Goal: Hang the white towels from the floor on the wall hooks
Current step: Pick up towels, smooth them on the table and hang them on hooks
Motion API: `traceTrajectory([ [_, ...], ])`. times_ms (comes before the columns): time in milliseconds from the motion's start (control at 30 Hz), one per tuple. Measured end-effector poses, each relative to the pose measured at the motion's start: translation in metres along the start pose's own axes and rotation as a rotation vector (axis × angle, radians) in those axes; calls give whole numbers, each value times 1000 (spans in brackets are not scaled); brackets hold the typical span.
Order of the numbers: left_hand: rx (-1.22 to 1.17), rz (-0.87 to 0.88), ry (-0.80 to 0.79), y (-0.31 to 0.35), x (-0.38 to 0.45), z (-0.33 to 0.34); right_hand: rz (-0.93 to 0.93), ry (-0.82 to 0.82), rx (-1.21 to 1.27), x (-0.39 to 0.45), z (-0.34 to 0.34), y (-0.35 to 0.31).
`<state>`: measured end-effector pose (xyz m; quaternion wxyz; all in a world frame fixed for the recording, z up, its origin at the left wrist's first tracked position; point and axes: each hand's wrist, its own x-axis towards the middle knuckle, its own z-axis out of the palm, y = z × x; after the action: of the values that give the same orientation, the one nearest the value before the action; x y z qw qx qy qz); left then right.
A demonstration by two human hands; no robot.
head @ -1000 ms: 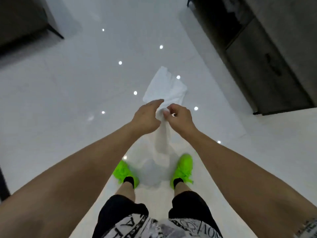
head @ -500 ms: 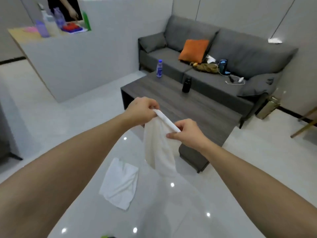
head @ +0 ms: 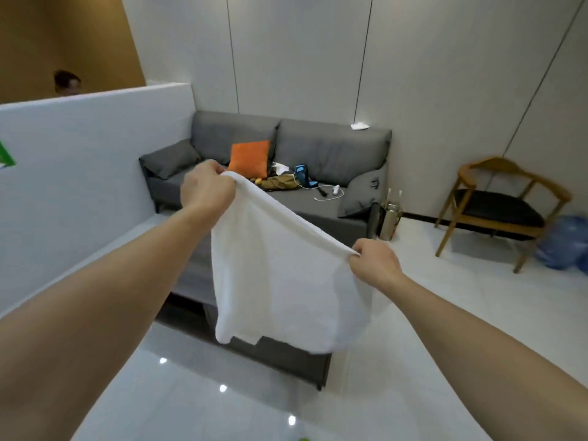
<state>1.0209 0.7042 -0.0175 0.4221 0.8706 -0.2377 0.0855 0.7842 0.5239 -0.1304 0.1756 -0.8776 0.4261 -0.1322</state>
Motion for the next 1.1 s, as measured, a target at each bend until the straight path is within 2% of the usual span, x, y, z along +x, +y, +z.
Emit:
traceTrajectory([
  [67, 15, 121, -218, 23, 31, 35, 19, 48, 224, 37, -19, 6],
  [167, -5, 356, -864, 72, 48, 102, -79, 117, 408, 92, -55, -15],
  [200, -46, 413, -1030, 88, 48, 128, -128, 125, 422, 109, -67, -24],
  [233, -96, 450, -1108, 101, 50, 155, -175, 143, 408, 127, -76, -31],
  [267, -135, 456, -1104, 112, 54, 180, -208, 171, 358, 144, -85, -34],
  [367, -283, 354, -929, 133, 82, 234, -173, 194, 189, 194, -102, -12],
  [567, -469, 125, -719, 148, 152, 273, -30, -224, 469, 269, -96, 56],
  [667, -492, 82, -749, 151, 175, 290, -75, -167, 594, 311, -72, 52],
  [767, -444, 105, -812, 152, 192, 301, -94, -119, 901, 350, -61, 32],
  [867, -449, 103, -816, 157, 208, 306, -220, -78, 859, 392, -58, 13],
  [1000, -475, -10, -504, 157, 234, 306, -389, -206, 778, 449, -56, -1],
  [1100, -387, -108, -257, 151, 252, 299, -548, -384, 644, 486, -60, -3],
])
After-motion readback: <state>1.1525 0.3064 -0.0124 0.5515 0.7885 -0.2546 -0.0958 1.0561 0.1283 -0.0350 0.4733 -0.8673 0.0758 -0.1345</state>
